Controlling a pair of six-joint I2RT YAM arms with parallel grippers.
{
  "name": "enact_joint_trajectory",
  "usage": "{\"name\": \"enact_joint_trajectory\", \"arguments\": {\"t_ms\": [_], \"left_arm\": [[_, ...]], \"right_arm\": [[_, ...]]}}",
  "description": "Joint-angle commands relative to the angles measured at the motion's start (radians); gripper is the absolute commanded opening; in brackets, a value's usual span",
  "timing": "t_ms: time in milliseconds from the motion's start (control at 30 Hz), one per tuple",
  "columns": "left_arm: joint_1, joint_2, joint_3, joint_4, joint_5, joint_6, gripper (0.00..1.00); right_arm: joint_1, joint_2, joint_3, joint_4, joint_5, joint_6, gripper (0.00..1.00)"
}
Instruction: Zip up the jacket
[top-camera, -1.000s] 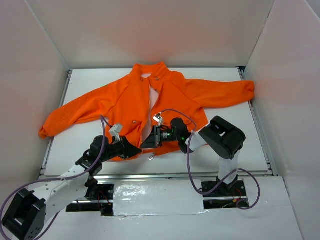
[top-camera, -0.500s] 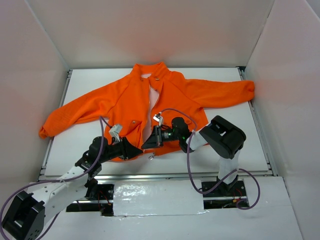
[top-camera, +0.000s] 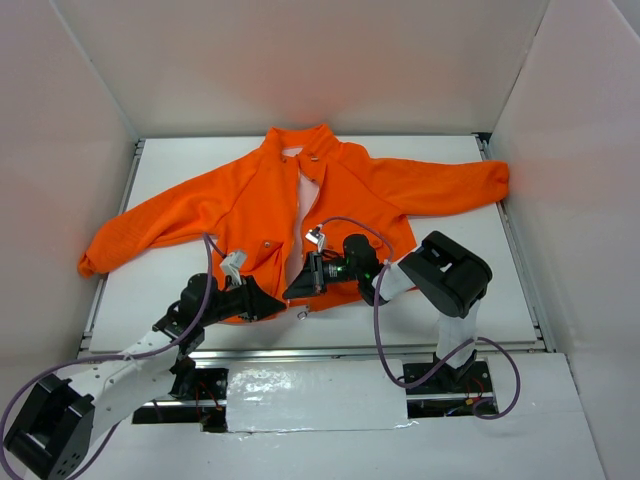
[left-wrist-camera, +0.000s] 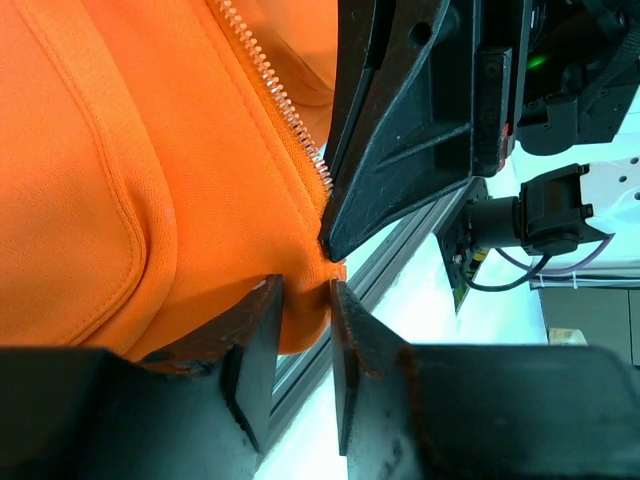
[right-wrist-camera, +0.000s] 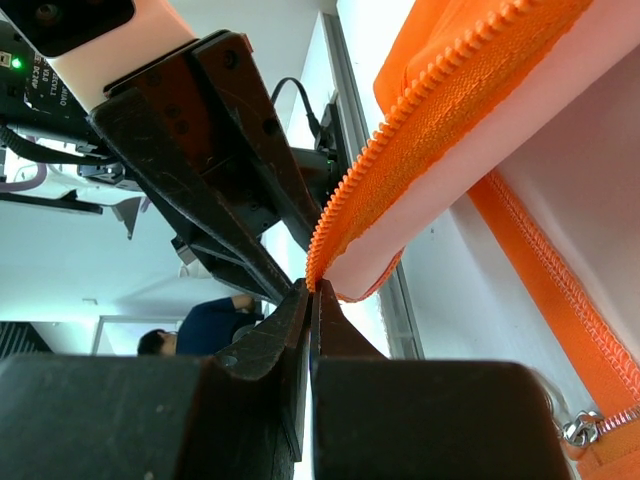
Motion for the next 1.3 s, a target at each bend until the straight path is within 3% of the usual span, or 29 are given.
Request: {"name": "enact_joint_trajectory", "arguments": {"t_ms": [0,33,167,233,267,300,333,400,567,700,767,867,900,933,967,1133,1267], "left_arm": [[-0.005,0.003,-0.01,0.066,0.027,0.008,0.36],[-0.005,0.001,-0.009,0.066,0.028,0.008,0.27],[-0.005,0.0,-0.001,0.06,0.028,0.016,0.16],[-0.005,0.0,-0.001,0.063,0.031,0.016,0.03],[-0.005,0.0,-0.001,0.066,0.033,0.017,0.0],[-0.005,0.001,-0.001,0.068,0.034,0.016,0.0],[-0.005,0.003,-0.006,0.072,0.034,0.014,0.0],[-0.005,0.0,-0.01,0.082,0.034,0.01,0.0],[-0.005,-0.025,-0.024,0.103,0.025,-0.009,0.0],[-0.005,-0.055,-0.023,0.085,0.002,-0.012,0.0],[-0.005,-0.059,-0.019,0.074,-0.007,-0.01,0.0],[-0.005,-0.062,-0.018,0.074,-0.016,-0.013,0.0],[-0.005,-0.062,-0.016,0.062,-0.022,-0.015,0.0],[-0.005,-0.062,-0.012,0.051,-0.032,-0.018,0.0],[-0.005,-0.065,-0.009,0.034,-0.06,-0.016,0.0],[-0.005,-0.088,0.034,-0.096,-0.15,-0.022,0.0],[-0.005,-0.123,0.098,-0.275,-0.275,-0.019,0.0]], "right_arm": [[0.001,0.005,0.027,0.078,-0.035,-0.011,0.0],[-0.001,0.004,0.026,0.077,-0.036,-0.013,0.0],[0.001,0.01,0.029,0.078,-0.039,-0.011,0.0],[0.001,0.011,0.032,0.078,-0.038,-0.011,0.01],[-0.001,0.013,0.032,0.075,-0.041,-0.013,0.06],[0.001,0.014,0.032,0.075,-0.042,-0.011,0.29],[0.001,0.014,0.03,0.075,-0.044,-0.008,0.42],[0.001,0.01,0.021,0.089,-0.045,-0.004,0.5],[-0.001,0.048,-0.014,0.258,-0.071,0.076,0.47],[-0.004,0.093,-0.028,0.391,-0.09,0.153,0.24],[-0.004,0.099,-0.025,0.4,-0.098,0.162,0.23],[-0.007,0.073,-0.026,0.367,-0.095,0.141,0.36],[-0.007,0.06,-0.042,0.35,-0.085,0.113,0.53],[-0.009,0.022,-0.049,0.278,-0.06,0.093,0.66],[-0.012,-0.002,-0.054,0.212,-0.044,0.061,0.7],[-0.016,-0.243,-0.066,-0.431,0.202,-0.231,0.79],[-0.001,-0.367,-0.033,-0.783,0.448,-0.312,0.77]]}}
